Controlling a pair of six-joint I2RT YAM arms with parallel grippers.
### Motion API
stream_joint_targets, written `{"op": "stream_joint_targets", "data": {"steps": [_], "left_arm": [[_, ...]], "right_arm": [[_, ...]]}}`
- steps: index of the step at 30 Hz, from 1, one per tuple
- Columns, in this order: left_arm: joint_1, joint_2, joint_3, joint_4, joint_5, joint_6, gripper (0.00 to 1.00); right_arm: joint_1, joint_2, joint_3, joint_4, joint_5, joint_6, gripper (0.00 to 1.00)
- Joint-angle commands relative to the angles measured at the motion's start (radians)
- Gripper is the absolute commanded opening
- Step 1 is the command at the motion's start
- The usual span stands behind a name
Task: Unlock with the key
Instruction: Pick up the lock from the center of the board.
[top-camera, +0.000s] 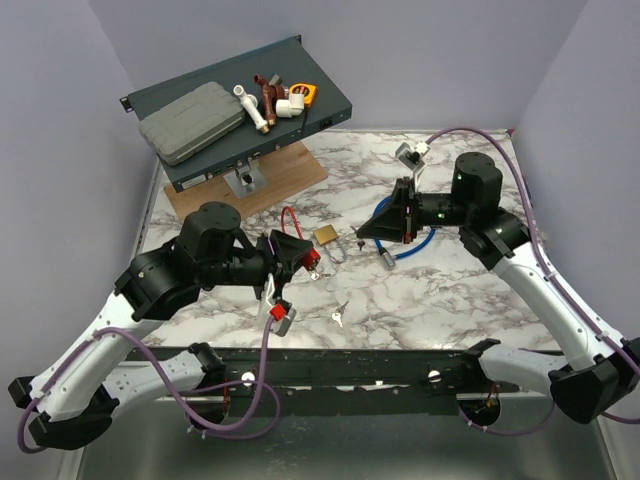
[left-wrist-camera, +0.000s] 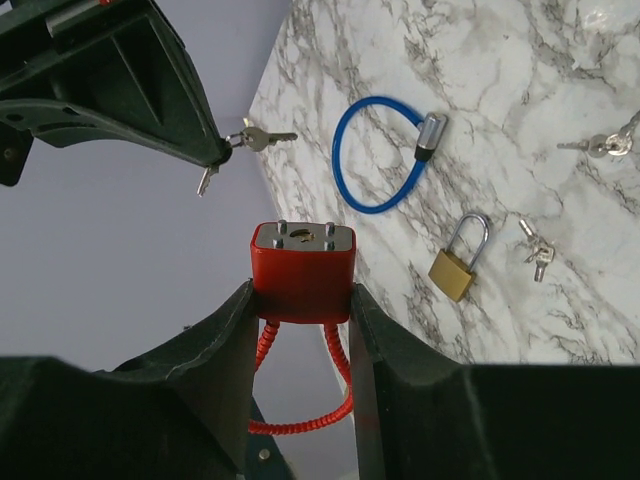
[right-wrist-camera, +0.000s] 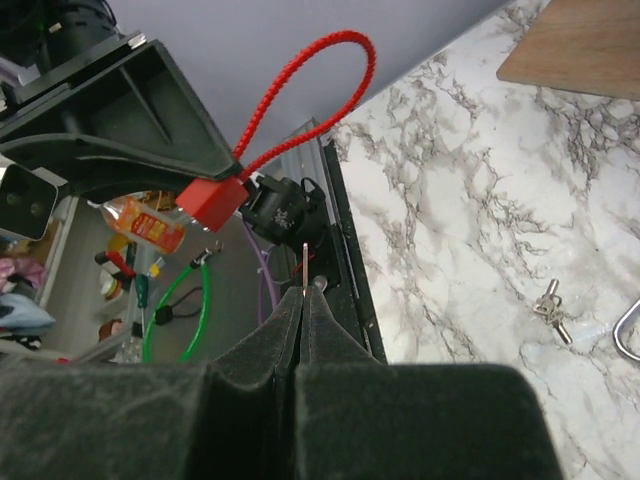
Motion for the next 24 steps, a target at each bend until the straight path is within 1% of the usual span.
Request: {"op": "stream_joint_targets", "data": {"steps": [1,7,11,13,16,17,21,24], "left_arm": [[-0.006,0.024,0.003,0.066,-0.124,0.004,0.00],[-0.006,0.066,-0.042,0.133,-0.307,-0.079,0.00],[-0.005,0.051,-0.125,0.230,-0.366,-0.097,0.00],[-0.002,0.044,-0.149,0.253,-0.364,-0.087,0.00],[0.016,0.037,-0.168,0.276,-0.329,-0.089,0.00],[0.027,0.034,-0.174,0.285,-0.313,-0.097,0.00],[0.059,-0.014,-0.244,0.356,-0.273,-0.108,0.00],[0.066,-0.064,-0.323,0.375,-0.251,-0.071,0.00]], "right_arm": [[0.030,0.028,0.061,-0.112,-0.029,-0.098,0.01],[0.035,0.043,0.098,-0.211,-0.012,-0.153,0.01],[0.074,0.078,0.131,-0.282,0.072,-0.194,0.01],[0.121,0.114,0.163,-0.334,0.129,-0.224,0.01],[0.218,0.177,0.215,-0.422,0.265,-0.267,0.01],[0.235,0.198,0.229,-0.438,0.284,-0.272,0.01],[0.251,0.200,0.231,-0.451,0.305,-0.265,0.01],[0.254,0.192,0.232,-0.451,0.307,-0.261,0.01]]}}
